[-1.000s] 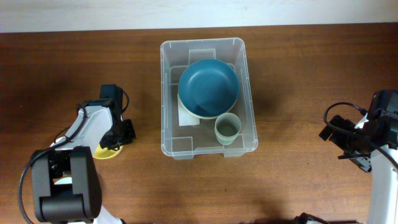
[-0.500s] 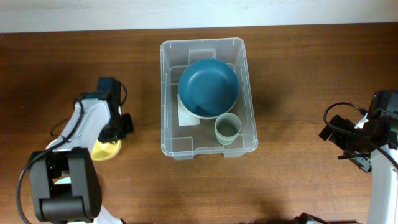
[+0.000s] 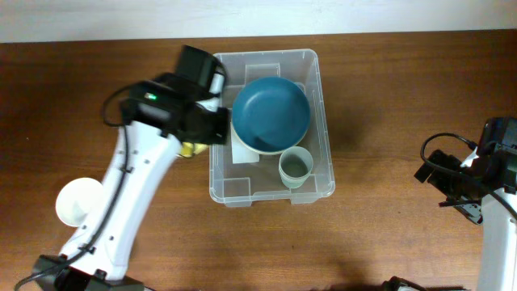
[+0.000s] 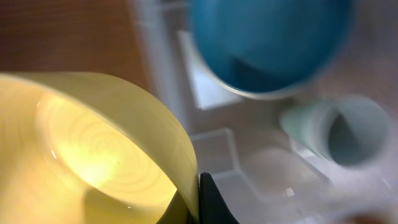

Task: Pack container
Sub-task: 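Place the yellow bowl in the container's front-left, release, retract, then grasp the white bowl's rim with the left gripper, then stack the white bowl into the yellow bowl and release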

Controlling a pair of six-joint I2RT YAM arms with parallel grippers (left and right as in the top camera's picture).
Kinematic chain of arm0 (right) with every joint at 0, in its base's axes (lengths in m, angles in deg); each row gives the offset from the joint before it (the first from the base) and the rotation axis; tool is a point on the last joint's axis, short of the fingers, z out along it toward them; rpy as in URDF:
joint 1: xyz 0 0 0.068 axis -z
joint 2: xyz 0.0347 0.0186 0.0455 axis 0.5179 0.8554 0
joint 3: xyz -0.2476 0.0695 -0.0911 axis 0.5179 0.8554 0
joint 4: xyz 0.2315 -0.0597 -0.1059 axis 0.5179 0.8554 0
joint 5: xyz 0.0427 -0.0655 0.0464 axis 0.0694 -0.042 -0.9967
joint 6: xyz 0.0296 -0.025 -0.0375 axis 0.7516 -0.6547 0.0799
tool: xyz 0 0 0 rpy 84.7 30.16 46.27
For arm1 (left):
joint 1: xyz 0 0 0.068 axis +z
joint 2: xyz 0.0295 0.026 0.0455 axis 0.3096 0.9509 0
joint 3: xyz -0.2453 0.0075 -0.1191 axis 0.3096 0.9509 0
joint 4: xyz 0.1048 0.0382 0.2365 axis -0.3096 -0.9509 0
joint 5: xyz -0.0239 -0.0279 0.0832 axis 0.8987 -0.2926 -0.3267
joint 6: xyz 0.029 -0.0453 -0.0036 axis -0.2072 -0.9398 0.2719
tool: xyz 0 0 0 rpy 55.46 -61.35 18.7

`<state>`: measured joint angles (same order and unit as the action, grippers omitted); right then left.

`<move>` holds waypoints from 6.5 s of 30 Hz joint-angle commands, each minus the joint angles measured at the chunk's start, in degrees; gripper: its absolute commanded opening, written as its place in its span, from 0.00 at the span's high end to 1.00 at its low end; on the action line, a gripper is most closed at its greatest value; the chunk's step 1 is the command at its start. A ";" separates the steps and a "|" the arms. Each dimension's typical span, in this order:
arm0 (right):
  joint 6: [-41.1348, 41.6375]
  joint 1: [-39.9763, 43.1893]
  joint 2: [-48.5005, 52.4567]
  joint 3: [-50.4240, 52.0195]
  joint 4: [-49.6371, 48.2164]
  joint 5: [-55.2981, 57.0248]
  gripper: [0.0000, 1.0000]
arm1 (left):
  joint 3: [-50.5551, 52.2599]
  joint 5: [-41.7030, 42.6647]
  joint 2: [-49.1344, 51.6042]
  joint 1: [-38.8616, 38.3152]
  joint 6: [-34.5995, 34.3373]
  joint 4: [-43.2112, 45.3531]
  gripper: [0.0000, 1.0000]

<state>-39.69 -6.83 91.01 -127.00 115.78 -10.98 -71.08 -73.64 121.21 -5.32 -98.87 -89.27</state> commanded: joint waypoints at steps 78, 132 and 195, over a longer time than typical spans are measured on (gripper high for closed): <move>-0.35 0.37 -0.04 0.09 -0.17 -0.35 0.01 | 30.12 -12.33 5.03 46.40 -12.79 15.34 0.33; -0.35 0.37 -0.04 0.09 -0.22 -0.35 0.01 | 3.85 -7.76 0.35 10.99 -8.39 5.38 0.99; -0.33 0.37 -0.04 0.09 -0.13 -0.83 0.01 | 8.04 -15.54 -5.51 38.14 -47.19 -19.04 0.13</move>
<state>-39.69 -6.83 91.01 -127.00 115.62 -11.44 -69.42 -88.35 116.69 28.36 -143.64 -110.25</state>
